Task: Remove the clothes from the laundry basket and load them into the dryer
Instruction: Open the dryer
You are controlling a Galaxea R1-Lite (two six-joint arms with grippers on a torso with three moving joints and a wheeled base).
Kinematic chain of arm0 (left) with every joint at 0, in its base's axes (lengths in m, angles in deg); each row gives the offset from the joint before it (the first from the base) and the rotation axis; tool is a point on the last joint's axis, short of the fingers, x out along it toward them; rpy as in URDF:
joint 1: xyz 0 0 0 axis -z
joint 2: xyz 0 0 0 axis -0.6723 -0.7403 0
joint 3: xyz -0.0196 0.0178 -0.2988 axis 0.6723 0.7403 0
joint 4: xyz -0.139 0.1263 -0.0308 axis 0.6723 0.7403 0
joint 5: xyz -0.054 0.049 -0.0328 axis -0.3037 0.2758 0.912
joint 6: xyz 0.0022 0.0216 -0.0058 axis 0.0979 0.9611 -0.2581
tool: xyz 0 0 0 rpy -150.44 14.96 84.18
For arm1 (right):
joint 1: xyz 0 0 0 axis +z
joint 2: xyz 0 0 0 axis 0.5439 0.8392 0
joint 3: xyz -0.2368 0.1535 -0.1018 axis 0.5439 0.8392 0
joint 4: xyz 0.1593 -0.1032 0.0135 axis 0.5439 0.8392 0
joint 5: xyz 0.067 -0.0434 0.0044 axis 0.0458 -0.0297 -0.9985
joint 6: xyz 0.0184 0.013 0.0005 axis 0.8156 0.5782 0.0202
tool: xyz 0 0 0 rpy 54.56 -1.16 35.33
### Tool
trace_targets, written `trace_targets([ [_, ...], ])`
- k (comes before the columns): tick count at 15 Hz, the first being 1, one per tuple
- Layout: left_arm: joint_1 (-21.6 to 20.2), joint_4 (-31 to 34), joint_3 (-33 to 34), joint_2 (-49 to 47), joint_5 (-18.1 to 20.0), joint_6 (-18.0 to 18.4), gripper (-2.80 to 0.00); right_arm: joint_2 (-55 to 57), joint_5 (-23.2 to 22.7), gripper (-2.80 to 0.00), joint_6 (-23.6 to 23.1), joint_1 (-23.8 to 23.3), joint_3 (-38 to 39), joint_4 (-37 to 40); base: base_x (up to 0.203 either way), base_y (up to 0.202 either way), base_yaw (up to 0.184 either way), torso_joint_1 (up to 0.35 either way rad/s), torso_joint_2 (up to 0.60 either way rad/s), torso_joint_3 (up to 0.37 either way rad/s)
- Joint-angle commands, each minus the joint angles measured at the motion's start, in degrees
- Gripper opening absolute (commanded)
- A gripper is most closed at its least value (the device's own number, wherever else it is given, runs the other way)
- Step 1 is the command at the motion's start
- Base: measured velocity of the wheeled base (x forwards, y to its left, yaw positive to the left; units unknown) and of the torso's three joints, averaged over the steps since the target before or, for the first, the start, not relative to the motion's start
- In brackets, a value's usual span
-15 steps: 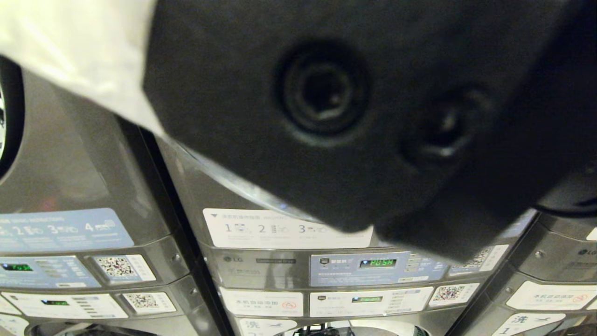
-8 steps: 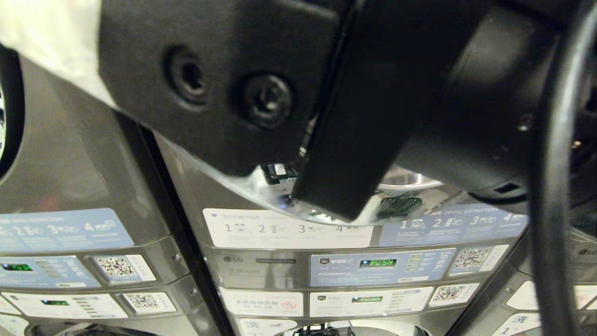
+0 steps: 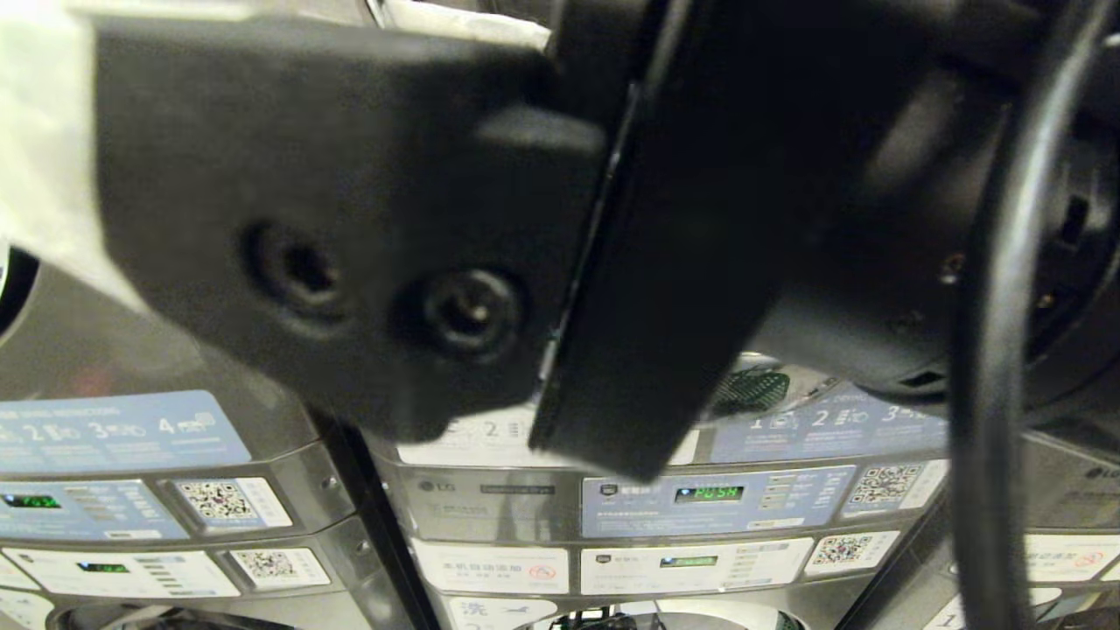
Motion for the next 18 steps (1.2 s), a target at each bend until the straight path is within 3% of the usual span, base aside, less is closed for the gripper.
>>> trace_targets([
  [1,-0.01,-0.02,0.01,0.00,-0.03,-0.01,-2.80,-0.80,-1.42,0.00,0.07,0.05,0.63,-0.19,0.000,0.000,0.000,0.000,0.00,0.000],
  [5,-0.01,-0.02,0.01,0.00,-0.03,-0.01,-2.80,-3.73,-4.76,0.00,-0.01,0.10,3.64,-0.37,0.000,0.000,0.000,0.000,0.00,0.000],
  [14,-0.01,-0.02,0.01,0.00,-0.03,-0.01,-2.80,-12.82,-4.22,0.00,0.26,-1.44,10.37,-1.43,0.000,0.000,0.000,0.000,0.00,0.000],
  [18,-0.01,-0.02,0.01,0.00,-0.03,-0.01,-2.80,-19.94,-3.30,0.00,0.31,-5.84,18.95,-1.56,0.000,0.000,0.000,0.000,0.00,0.000],
])
